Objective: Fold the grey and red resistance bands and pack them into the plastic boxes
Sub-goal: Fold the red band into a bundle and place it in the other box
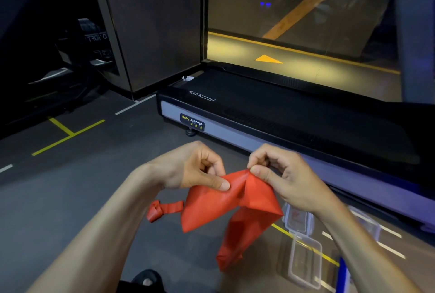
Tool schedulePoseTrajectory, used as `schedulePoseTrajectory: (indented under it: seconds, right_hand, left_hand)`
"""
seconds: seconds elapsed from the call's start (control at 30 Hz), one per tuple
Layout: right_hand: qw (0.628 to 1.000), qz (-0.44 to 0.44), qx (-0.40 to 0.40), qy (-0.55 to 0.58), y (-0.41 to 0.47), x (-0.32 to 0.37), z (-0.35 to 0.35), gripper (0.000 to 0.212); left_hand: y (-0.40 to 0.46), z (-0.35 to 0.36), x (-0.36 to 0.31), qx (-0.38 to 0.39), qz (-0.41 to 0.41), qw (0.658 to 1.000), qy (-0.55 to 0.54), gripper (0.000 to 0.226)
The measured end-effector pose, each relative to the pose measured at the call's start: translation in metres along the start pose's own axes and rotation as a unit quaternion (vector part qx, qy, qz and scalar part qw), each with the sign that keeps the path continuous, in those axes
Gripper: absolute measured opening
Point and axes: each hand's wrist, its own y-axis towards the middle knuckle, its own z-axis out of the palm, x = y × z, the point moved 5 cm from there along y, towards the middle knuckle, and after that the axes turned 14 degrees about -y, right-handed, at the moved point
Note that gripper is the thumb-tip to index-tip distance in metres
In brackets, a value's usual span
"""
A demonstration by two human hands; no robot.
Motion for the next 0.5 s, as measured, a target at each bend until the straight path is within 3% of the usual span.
schedulePoseTrajectory:
  seconds: [0.3, 0.5]
  right_hand:
    - [1.000, 0.007, -0.002, 0.012, 0.000, -0.007, 0.002, 0.006]
    - [0.990, 0.031, -0.007, 0.137, 0.001, -0.009, 0.013, 0.013]
  left_hand:
    - [0.002, -0.005, 0.002, -0.020, 0.024, 0.999, -0.041, 0.010]
    - [0.003, 0.002, -0.002, -0.003, 0.035, 0.998, -0.053, 0.008]
